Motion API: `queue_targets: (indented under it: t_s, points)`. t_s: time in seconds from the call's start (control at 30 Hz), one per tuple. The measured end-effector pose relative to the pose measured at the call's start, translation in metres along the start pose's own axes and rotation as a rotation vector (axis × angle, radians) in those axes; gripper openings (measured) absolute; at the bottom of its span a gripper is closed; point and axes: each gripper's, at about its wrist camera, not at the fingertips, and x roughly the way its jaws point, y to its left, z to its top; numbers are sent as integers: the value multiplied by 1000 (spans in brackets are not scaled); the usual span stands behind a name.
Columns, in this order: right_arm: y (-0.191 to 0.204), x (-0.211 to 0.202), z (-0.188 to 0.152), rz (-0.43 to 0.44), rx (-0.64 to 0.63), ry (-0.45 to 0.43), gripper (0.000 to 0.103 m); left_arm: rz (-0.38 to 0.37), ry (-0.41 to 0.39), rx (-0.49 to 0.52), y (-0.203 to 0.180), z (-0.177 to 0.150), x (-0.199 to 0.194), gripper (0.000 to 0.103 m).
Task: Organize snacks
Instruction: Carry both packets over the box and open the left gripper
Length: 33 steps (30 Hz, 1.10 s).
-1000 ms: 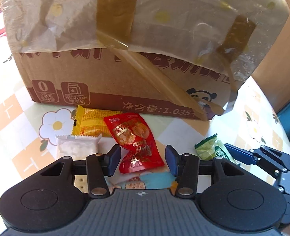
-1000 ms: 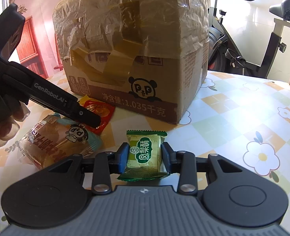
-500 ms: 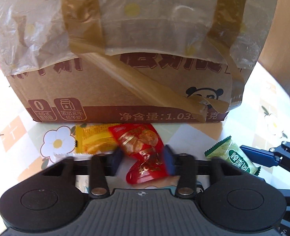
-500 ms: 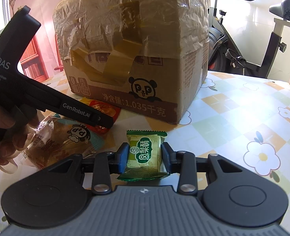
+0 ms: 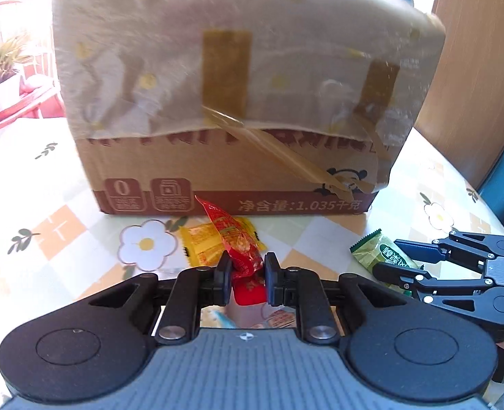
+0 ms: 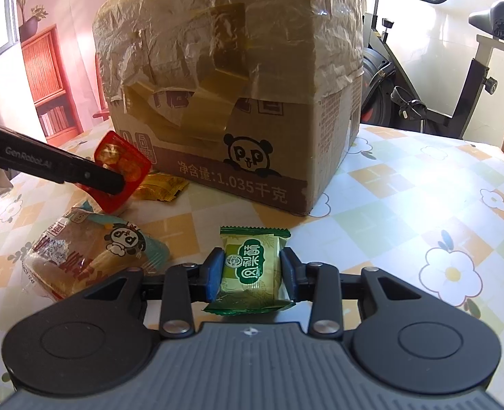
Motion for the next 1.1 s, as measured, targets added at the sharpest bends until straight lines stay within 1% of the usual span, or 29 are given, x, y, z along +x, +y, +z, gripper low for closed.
queue_targets:
  t_s: [0.07,0.17,0.37,0.43,0.53,0.7,0.8,0.9,0.97,1.03,1.1]
  points:
    - [3,-4,3,-3,-10,-8,38,2,-22,-3,11,1,-9,20]
    - [12,-16,12,12,-29,-37,38,-4,-52,-30,29,3,-31,20]
    - [47,-40,36,98,-172,-97,38,10,-125,-42,50,9,-72,20]
    - [57,-47,47,121,-196,-123,38,20,-143,-33,56,12,-87,20]
    - [70,-58,72,152,-205,-187,38,45,-182,-28,68,25,-108,20]
    - [85,-77,119,180,-207,-297,38,69,-290,-22,79,57,-142,20]
    - [85,-84,154,160,-207,-350,38,67,-355,-10,82,84,-159,20]
    - [74,-81,192,104,-197,-369,38,61,-401,-3,79,116,-158,20]
    - [65,-69,210,65,-181,-353,38,65,-420,3,75,137,-150,20]
    - [50,-51,228,19,-160,-317,38,58,-418,6,73,156,-140,20]
    - [40,-33,239,-19,-152,-281,38,70,-417,35,66,175,-124,20]
